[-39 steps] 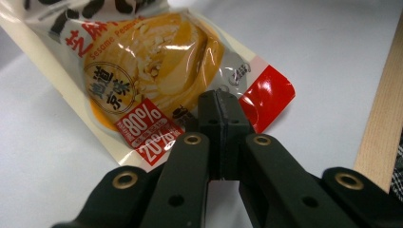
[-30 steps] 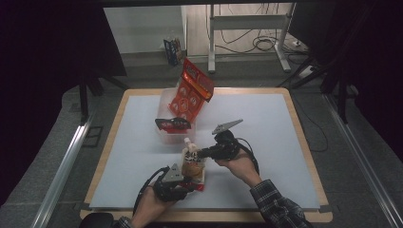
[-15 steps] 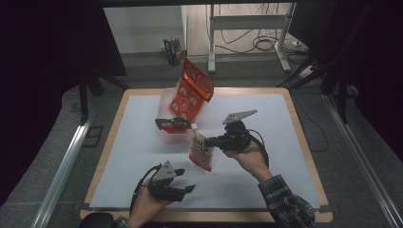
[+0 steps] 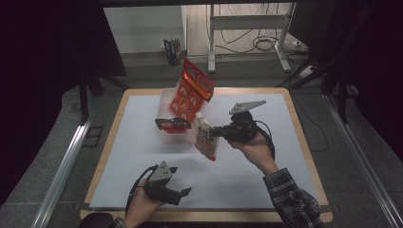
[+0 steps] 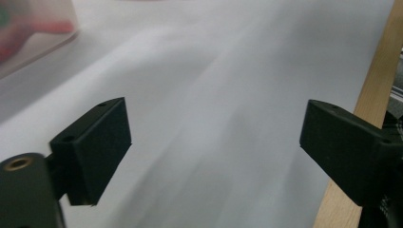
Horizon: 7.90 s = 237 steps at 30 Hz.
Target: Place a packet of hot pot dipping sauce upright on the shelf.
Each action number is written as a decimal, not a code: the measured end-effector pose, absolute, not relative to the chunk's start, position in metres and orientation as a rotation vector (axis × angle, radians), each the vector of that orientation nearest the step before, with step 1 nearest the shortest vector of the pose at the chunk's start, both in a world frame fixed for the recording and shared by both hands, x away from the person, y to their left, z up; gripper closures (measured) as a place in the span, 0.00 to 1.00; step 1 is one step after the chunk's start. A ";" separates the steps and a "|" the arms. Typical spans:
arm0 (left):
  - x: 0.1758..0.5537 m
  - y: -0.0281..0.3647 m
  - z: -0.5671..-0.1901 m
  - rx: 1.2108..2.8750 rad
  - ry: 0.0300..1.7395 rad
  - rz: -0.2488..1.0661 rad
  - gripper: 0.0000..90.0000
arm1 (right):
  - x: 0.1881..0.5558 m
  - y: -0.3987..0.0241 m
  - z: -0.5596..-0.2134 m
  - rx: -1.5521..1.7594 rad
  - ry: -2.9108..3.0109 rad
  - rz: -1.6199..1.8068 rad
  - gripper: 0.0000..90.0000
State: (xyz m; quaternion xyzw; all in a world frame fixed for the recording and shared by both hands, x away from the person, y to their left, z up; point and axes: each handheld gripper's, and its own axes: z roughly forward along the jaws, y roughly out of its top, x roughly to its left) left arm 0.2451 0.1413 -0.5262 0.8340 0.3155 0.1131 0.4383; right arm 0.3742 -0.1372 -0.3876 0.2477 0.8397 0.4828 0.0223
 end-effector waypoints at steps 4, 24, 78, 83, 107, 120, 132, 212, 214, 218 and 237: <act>0.245 0.145 -0.526 2.074 0.795 0.304 0.06 | 0.380 -0.141 -0.380 0.775 2.580 1.492 0.97; 0.244 0.148 -0.529 2.095 0.805 0.352 0.00 | 0.429 -0.125 -0.366 0.766 2.571 1.442 0.98; 0.245 0.146 -0.531 2.151 0.779 0.355 0.00 | 0.473 -0.013 -0.391 0.632 2.713 1.456 0.98; 0.244 0.145 -0.532 2.159 0.766 0.368 0.00 | 0.472 -0.006 -0.395 0.628 2.714 1.452 0.98; 0.243 0.143 -0.533 2.174 0.756 0.370 0.00 | 0.482 -0.006 -0.414 0.663 2.727 1.355 0.97; 0.243 0.142 -0.534 2.183 0.753 0.373 0.00 | 0.485 -0.012 -0.418 0.691 2.721 1.322 0.97; 0.243 0.139 -0.536 2.204 0.746 0.374 0.00 | 0.483 -0.022 -0.420 0.665 2.689 1.197 0.97; 0.242 0.141 -0.535 2.147 0.726 0.358 0.00 | 0.467 -0.035 -0.404 0.674 2.614 1.211 0.08; 0.241 0.141 -0.535 2.149 0.718 0.360 0.00 | 0.466 -0.038 -0.404 0.673 2.612 1.212 0.08; 0.241 0.140 -0.535 2.155 0.708 0.361 0.00 | 0.465 -0.043 -0.403 0.671 2.601 1.225 0.08; 0.244 0.146 -0.531 2.106 0.742 0.315 0.00 | 0.454 -0.063 -0.408 0.675 2.585 1.230 0.06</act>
